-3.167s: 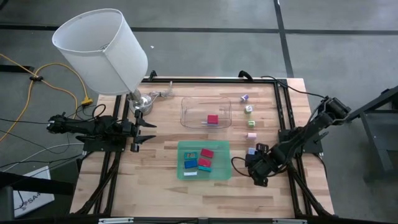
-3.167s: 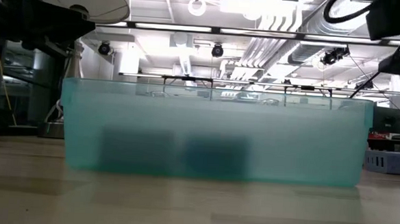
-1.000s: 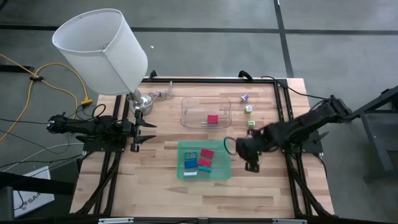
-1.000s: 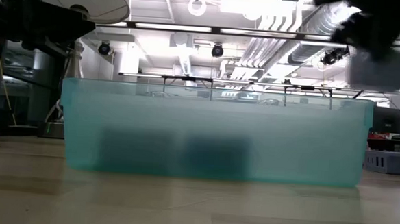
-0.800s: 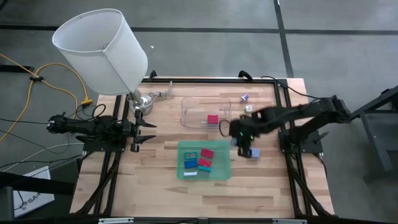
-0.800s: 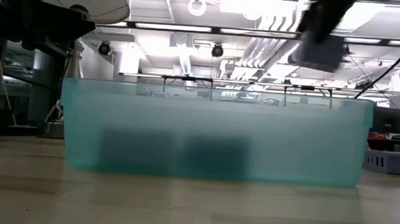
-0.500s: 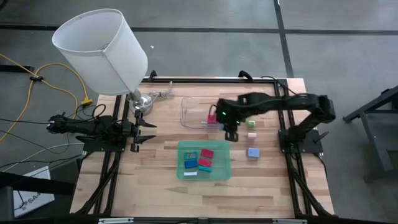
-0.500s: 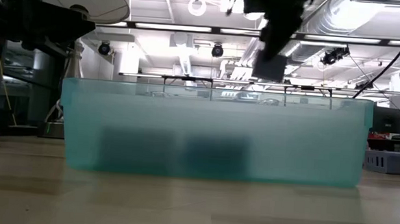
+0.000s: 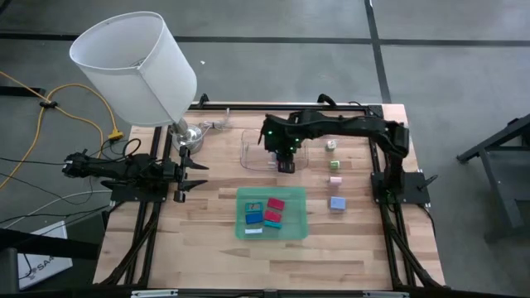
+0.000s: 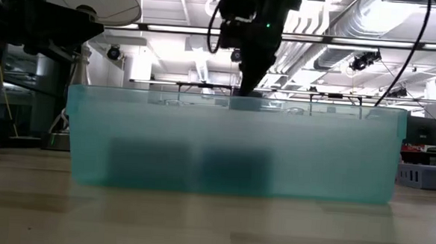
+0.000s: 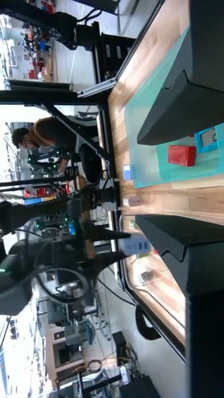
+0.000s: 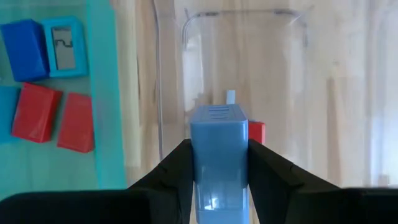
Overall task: Pick & Place Office items
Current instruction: Put the bottom purple charger adapter into transparent bin
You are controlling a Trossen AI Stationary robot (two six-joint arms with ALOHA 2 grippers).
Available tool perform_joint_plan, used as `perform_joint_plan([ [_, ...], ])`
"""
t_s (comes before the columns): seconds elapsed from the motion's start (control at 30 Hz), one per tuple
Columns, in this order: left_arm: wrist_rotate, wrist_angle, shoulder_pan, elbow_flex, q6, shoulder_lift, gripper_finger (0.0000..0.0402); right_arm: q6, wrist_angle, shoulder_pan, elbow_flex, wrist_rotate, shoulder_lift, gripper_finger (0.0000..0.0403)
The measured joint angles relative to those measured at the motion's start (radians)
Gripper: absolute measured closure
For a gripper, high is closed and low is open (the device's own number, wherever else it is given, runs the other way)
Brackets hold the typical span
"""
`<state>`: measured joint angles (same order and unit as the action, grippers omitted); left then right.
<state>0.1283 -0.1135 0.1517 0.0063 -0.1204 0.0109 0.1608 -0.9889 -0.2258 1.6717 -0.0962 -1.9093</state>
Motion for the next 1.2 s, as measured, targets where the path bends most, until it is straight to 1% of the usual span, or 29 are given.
perform_joint_plan([
  [0.17, 0.0, 0.0, 0.0, 0.0, 0.0, 0.0, 0.0215, -0.008, -0.003, 0.004, 0.001, -0.046, -0.036, 0.0291],
  [0.37, 0.0, 0.0, 0.0, 0.0, 0.0, 0.0, 0.0215, -0.039, -0.016, 0.036, 0.001, -0.045, -0.04, 0.0292],
  [0.47, 0.0, 0.0, 0.0, 0.0, 0.0, 0.0, 0.0215, -0.049, -0.028, 0.036, 0.0, -0.045, -0.045, 0.0291],
  [0.63, 0.0, 0.0, 0.0, 0.0, 0.0, 0.0, 0.0215, -0.052, 0.002, 0.028, -0.038, -0.037, -0.046, 0.0292],
  [1.0, 0.0, 0.0, 0.0, 0.0, 0.0, 0.0, 0.0215, -0.052, 0.028, 0.022, -0.052, -0.043, -0.046, 0.0292],
  [1.2, 0.0, 0.0, 0.0, 0.0, 0.0, 0.0, 0.0215, -0.052, 0.033, 0.015, -0.051, -0.069, -0.064, 0.0292],
])
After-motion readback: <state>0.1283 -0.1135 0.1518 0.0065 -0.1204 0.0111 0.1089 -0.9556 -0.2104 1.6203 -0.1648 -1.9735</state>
